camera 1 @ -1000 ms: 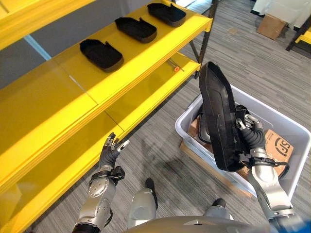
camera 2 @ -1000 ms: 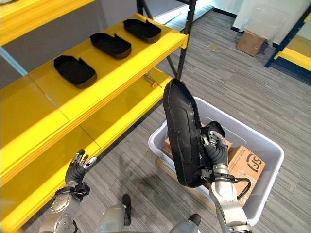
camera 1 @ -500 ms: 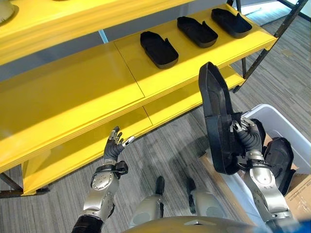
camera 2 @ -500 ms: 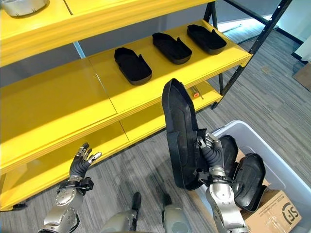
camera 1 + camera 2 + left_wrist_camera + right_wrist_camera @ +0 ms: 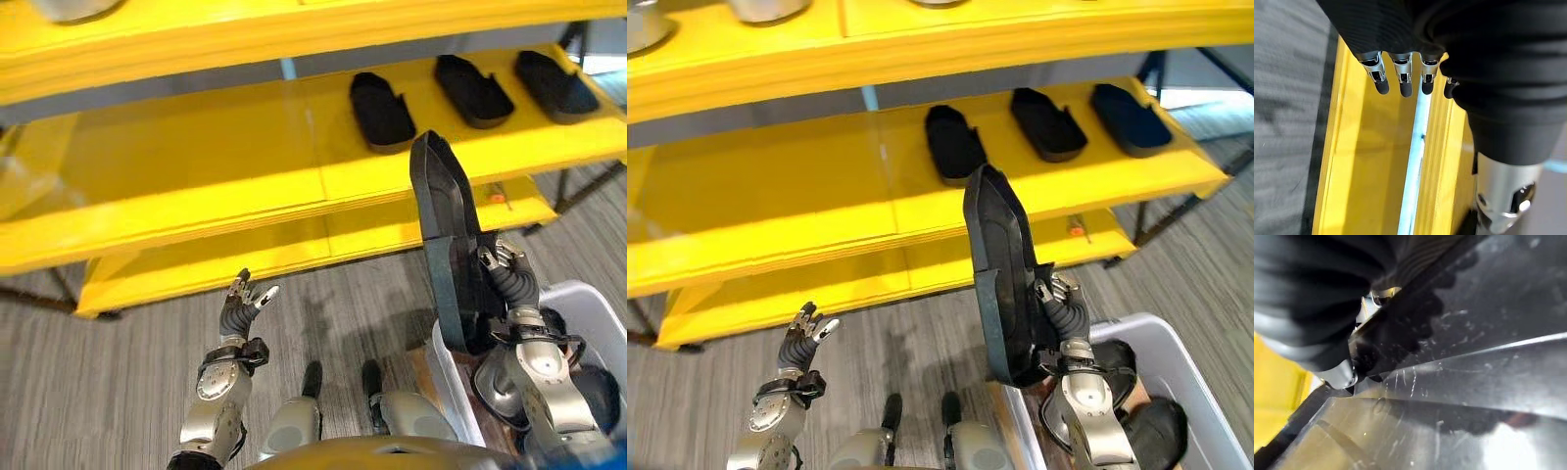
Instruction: Move parts from the plastic box to the shelf.
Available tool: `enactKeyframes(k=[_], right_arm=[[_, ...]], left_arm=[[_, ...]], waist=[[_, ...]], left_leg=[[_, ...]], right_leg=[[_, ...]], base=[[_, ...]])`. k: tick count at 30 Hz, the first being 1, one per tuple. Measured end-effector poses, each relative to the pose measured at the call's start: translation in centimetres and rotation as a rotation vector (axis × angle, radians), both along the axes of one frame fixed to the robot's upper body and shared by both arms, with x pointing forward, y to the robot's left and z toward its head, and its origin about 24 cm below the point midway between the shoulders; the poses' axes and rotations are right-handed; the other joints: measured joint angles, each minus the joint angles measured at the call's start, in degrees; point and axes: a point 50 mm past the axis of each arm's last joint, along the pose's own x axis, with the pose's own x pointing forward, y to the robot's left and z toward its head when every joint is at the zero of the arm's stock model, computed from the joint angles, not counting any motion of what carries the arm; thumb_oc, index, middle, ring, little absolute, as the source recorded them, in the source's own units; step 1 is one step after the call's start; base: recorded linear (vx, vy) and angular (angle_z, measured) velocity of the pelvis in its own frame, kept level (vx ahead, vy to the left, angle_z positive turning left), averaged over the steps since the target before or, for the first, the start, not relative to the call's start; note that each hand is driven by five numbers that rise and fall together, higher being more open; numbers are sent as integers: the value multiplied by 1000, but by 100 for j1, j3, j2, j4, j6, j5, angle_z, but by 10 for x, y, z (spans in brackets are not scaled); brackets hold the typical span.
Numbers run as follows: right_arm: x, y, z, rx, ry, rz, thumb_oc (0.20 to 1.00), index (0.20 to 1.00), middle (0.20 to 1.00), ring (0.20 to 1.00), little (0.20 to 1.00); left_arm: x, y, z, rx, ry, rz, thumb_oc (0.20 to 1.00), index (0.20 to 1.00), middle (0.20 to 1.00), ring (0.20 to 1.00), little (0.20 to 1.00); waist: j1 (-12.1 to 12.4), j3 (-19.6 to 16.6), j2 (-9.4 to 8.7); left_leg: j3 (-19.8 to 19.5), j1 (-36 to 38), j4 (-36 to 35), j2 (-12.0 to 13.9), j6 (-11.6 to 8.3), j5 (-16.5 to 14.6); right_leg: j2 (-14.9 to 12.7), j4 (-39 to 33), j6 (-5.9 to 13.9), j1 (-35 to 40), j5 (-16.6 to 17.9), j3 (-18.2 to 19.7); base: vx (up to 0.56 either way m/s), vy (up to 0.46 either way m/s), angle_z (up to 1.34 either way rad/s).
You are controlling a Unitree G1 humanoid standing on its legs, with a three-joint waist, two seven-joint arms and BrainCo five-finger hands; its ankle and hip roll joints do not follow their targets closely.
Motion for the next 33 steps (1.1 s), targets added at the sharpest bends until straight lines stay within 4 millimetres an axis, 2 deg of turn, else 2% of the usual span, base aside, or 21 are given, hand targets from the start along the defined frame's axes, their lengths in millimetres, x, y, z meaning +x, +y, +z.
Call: enactKeyframes(k=[1,2,3,4,5,6,7,8,9,10,12,13,15,18,21,29,33], right_arm=[[0,-3,-1,-4,5,-9,200,200,200,200,200],[0,-5,-1,2,3,-29,200,200,200,200,200],[-1,-8,0,0,1,-42,200,200,200,200,200],[-4,-15,-1,-5,4,-73,200,200,200,200,200],[-4,-22,3,-16,-6,-103,200,200,200,200,200],[-4,-24,4,-22,-7,-109,200,200,200,200,200],[-4,-27,5,-37,-7,-113,200,200,200,200,200],[-5,-28,6,-50,-4,-108,200,200,200,200,200],[-7,-23,1,-22,9,-107,200,200,200,200,200],[-10,-21,-2,-19,23,-99,200,200,200,200,200],[-17,-13,-13,9,63,-71,200,200,200,200,200],[-19,-3,-18,45,77,-51,200,200,200,200,200],[-18,5,-22,74,85,-37,200,200,200,200,200],[-8,14,-15,86,53,-2,200,200,200,200,200],[2,16,-7,84,14,15,200,200,200,200,200],[20,19,7,33,-23,69,200,200,200,200,200],[31,28,16,34,-59,100,200,200,200,200,200]], left_arm=[[-8,2,-7,3,36,7,1000,1000,1000,1000,1000],[-12,3,-10,0,54,14,1000,1000,1000,1000,1000],[-12,1,-12,-7,60,18,1000,1000,1000,1000,1000],[-11,-3,-13,-23,60,20,1000,1000,1000,1000,1000],[-9,-7,-13,-35,57,13,1000,1000,1000,1000,1000],[-7,-8,-12,-37,50,10,1000,1000,1000,1000,1000],[-6,-9,-11,-42,47,14,1000,1000,1000,1000,1000],[-10,-10,-14,-51,58,19,1000,1000,1000,1000,1000],[-6,-6,-10,-43,42,29,1000,1000,1000,1000,1000],[-5,-5,-9,-43,34,34,1000,1000,1000,1000,1000],[-5,3,-6,-14,27,34,1000,1000,1000,1000,1000],[-4,11,-2,22,19,29,1000,1000,1000,1000,1000],[-4,17,1,45,15,31,1000,1000,1000,1000,1000],[-3,23,3,67,12,44,1000,1000,1000,1000,1000],[-7,21,0,58,26,53,1000,1000,1000,1000,1000],[-8,20,-1,56,32,48,1000,1000,1000,1000,1000],[-6,18,0,55,27,42,1000,1000,1000,1000,1000]], waist=[[151,28,-20],[139,18,41],[99,26,62],[31,18,170],[-76,31,291],[-79,40,349],[-63,-55,611],[-67,-115,742],[-23,-101,653],[-30,-113,581],[2,-216,252],[106,-249,44],[216,-298,-33],[308,-311,-57],[313,-318,-48],[452,-464,-106],[512,-533,-155]], left_leg=[[-232,248,-214,615,22,-124],[-426,512,-557,1006,-90,-75],[-464,566,-709,1193,-130,-48],[-338,631,-1014,1511,-198,-6],[-120,632,-1277,1651,-199,-2],[-67,653,-1321,1663,-192,5],[-78,937,-1470,1401,-116,-32],[-76,1028,-1514,1360,76,-159],[56,1049,-1442,1188,-213,87],[99,1045,-1412,1071,-193,106],[239,1094,-1401,634,-83,137],[263,1086,-1291,377,27,32],[282,1081,-1183,213,94,-58],[320,1018,-1200,114,134,-90],[381,1000,-1209,149,129,-97],[384,734,-1158,231,94,-113],[212,425,-997,187,105,-126]], right_leg=[[-30,7,278,72,-38,220],[16,71,150,133,-152,230],[21,122,210,130,-208,188],[-7,275,334,77,-305,110],[-78,425,349,-39,-359,82],[-104,425,423,-47,-353,95],[-138,407,652,-44,-330,204],[-88,407,728,-55,-317,208],[-321,356,852,53,-324,274],[-469,303,931,109,-300,269],[-914,46,1120,240,-204,333],[-1097,-165,1194,418,-118,339],[-1295,-265,1335,514,-16,328],[-1382,-439,1446,514,65,322],[-1354,-544,1495,506,96,323],[-1273,-763,1468,367,227,298],[-1304,-790,1468,263,247,170]], base=[[149,257,14],[168,239,-9],[121,181,20],[155,255,34],[149,245,24],[256,386,-19],[217,265,-35],[239,284,-40],[194,203,-6],[135,134,11],[166,181,18],[166,195,11],[91,135,12],[68,96,0],[42,46,-8],[26,35,-2],[43,65,20]])
